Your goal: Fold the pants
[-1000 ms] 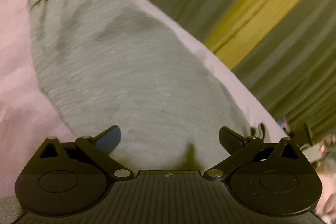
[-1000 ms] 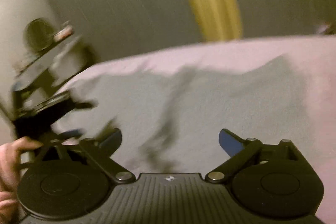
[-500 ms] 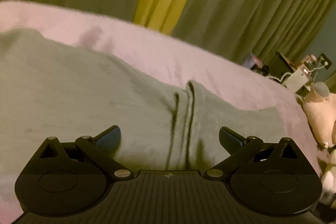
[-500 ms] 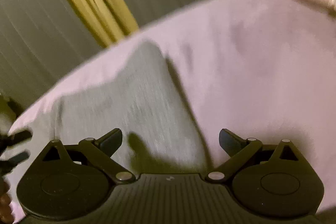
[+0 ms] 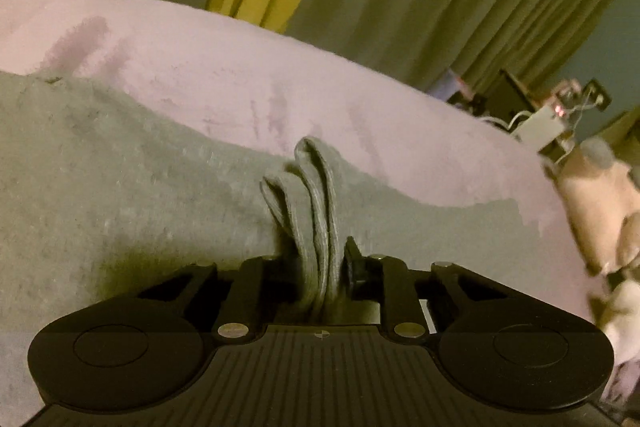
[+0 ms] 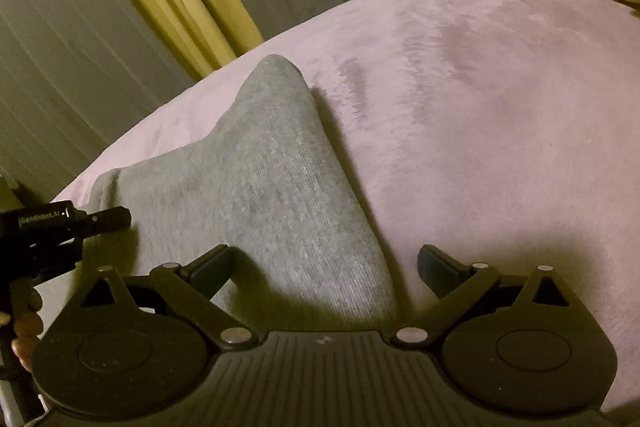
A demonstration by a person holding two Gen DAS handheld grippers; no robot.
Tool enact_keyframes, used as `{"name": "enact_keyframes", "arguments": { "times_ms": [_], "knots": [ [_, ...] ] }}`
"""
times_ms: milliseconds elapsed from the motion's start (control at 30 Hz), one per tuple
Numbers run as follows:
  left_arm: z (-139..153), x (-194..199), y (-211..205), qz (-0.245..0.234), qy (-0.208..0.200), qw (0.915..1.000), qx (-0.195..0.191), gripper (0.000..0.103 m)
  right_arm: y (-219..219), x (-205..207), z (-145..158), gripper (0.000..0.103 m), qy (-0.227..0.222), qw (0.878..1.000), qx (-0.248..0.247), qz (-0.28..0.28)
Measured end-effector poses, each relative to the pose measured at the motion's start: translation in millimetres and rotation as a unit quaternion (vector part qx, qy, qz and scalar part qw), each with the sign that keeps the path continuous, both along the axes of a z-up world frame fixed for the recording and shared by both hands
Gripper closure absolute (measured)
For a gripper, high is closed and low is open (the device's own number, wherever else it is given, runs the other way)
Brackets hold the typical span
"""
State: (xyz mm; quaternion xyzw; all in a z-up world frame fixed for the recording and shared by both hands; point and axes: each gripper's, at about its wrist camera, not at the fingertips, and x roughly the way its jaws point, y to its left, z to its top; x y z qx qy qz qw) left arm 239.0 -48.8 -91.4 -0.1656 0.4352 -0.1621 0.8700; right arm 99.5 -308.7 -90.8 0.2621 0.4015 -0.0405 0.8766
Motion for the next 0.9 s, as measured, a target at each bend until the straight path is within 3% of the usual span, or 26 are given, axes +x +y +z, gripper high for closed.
{"name": "enact_keyframes", "arguments": {
  "times_ms": [167,267,367,500,533,567,667,733,900],
  "knots": [
    [39,-29,-5,-0.004,-0.105,0.9944,0.014,0.084,-5,-3,0,0.004,-0.013,1.0,0.018,-0.007],
    [56,-38,-5,-0.013,-0.136,0.9903,0.023,0.084,-6,-6,3,0.004,-0.034,0.998,0.043,0.005],
    [54,-34,8,0.015,-0.137,0.9884,0.063,0.084,-2,-6,6,0.004,-0.045,0.998,0.042,0.02],
    [29,-23,37,0.066,-0.078,0.9887,0.11,0.077,1,-7,8,0.004,-0.051,0.998,0.033,0.029],
    [26,-25,40,0.071,-0.073,0.9873,0.121,0.069,1,-5,7,0.004,-0.043,0.998,0.031,0.028],
    [26,-31,46,0.08,-0.074,0.986,0.126,0.053,2,-3,6,0.004,-0.036,0.998,0.031,0.028],
    [38,-56,66,0.094,-0.091,0.9872,0.091,0.021,1,-2,6,0.004,-0.033,0.999,0.033,0.026],
    [43,-76,78,0.093,-0.089,0.9898,0.061,0.02,2,-2,6,0.004,-0.034,0.999,0.031,0.028],
    [33,-112,87,0.058,-0.021,0.9981,-0.002,0.024,8,-1,7,0.004,-0.033,0.999,0.013,0.039]
  ]
}}
